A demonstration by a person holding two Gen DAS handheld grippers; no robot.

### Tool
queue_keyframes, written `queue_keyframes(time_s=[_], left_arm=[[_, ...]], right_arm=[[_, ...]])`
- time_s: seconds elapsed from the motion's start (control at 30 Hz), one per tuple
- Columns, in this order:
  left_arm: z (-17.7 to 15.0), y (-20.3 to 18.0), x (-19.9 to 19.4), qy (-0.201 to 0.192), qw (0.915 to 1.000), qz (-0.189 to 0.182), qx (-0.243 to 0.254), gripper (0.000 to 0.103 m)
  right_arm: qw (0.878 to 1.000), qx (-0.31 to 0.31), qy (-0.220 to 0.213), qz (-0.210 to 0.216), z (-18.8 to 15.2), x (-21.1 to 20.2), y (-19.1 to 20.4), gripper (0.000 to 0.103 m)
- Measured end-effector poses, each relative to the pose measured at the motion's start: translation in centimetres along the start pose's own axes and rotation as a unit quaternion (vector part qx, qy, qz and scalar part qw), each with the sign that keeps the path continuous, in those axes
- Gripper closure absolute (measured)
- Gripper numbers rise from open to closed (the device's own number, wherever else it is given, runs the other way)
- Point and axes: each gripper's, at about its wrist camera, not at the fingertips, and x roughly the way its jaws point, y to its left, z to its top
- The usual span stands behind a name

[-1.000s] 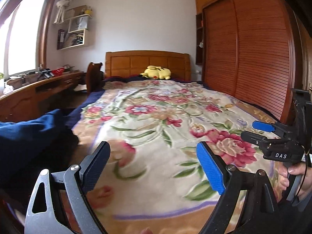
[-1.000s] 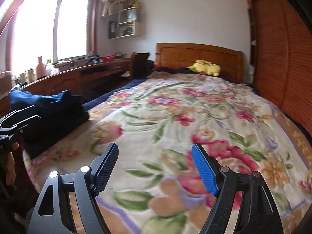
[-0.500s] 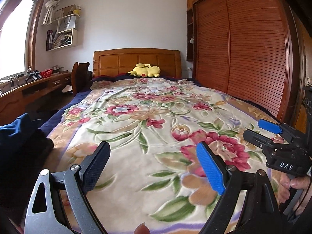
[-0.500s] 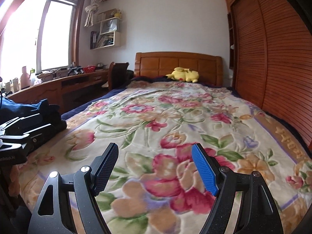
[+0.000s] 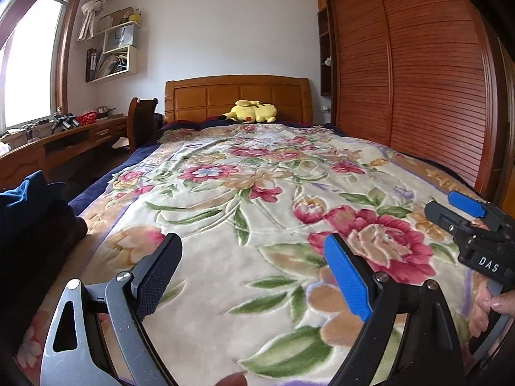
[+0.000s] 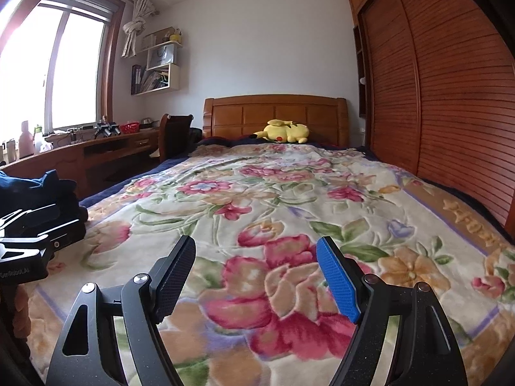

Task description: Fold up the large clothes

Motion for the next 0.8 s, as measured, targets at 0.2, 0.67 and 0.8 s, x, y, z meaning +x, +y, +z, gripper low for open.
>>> queue_keyframes(time_s=[0.2, 0.67, 0.8], left_arm=[[-0.86, 0.69, 0.35, -0.003, 0.9999, 0.011, -0.005, 0.013], [-1.14, 0.51, 0.29, -0.005, 0.9999, 0.010, -0.001, 0.013], [-1.19, 0.50, 0.24, -0.006, 0.9999, 0.010, -0.001, 0.012]], right_arm=[[1.000, 0.005, 0.008, 0.003, -0.12, 0.62, -0.29, 0.024], [1.000, 0.008, 0.005, 0.007, -0.24, 0.39, -0.92, 0.024], [1.000, 0.008, 0.005, 0.009, -0.27, 0.42, -0.99, 0.024]])
